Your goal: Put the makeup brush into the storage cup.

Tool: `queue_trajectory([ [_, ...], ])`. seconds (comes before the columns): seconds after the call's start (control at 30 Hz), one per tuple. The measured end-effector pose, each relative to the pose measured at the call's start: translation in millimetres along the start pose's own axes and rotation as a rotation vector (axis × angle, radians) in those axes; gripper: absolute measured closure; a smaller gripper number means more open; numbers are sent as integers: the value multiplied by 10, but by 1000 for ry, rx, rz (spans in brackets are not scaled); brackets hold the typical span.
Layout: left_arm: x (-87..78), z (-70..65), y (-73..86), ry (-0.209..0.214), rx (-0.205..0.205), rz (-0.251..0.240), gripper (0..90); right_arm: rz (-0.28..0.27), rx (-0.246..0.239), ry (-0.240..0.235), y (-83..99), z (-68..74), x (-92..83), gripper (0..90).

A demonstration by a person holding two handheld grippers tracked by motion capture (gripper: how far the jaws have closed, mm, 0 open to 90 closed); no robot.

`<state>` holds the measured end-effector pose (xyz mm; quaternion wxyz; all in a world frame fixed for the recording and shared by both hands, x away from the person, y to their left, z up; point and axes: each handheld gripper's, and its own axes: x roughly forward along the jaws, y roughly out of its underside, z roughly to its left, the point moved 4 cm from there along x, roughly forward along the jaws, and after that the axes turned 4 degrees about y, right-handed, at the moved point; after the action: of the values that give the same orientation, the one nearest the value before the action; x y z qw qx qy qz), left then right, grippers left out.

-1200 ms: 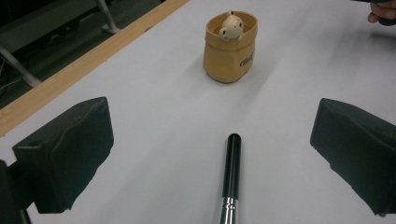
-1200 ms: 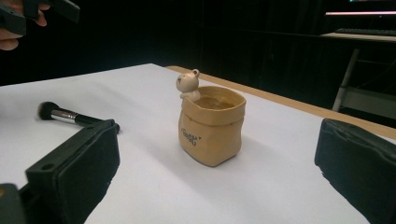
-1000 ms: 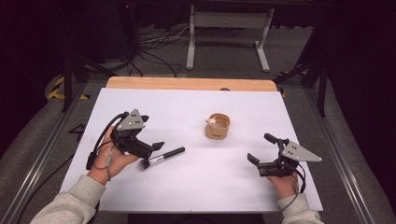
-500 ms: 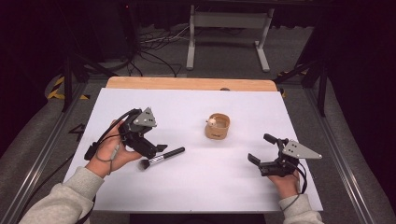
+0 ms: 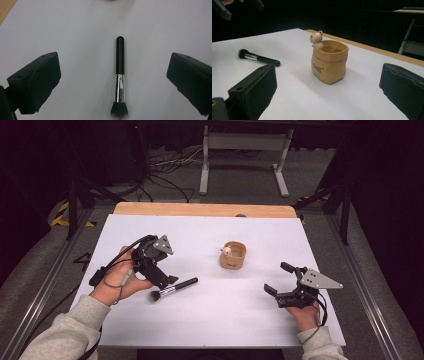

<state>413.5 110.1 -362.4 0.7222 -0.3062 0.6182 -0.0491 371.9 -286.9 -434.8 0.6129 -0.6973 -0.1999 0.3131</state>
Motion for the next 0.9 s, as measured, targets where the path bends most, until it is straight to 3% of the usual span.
queue_trajectory([
  [0.07,31,-5,8,2,2,35,0,-5,-10,0,-15,6,6,15],
  [0.4,141,20,52,11,-33,119,0,-12,-21,1,-24,9,34,15],
  [0.9,269,21,25,32,-57,205,3,-33,-50,18,-25,33,12,14],
])
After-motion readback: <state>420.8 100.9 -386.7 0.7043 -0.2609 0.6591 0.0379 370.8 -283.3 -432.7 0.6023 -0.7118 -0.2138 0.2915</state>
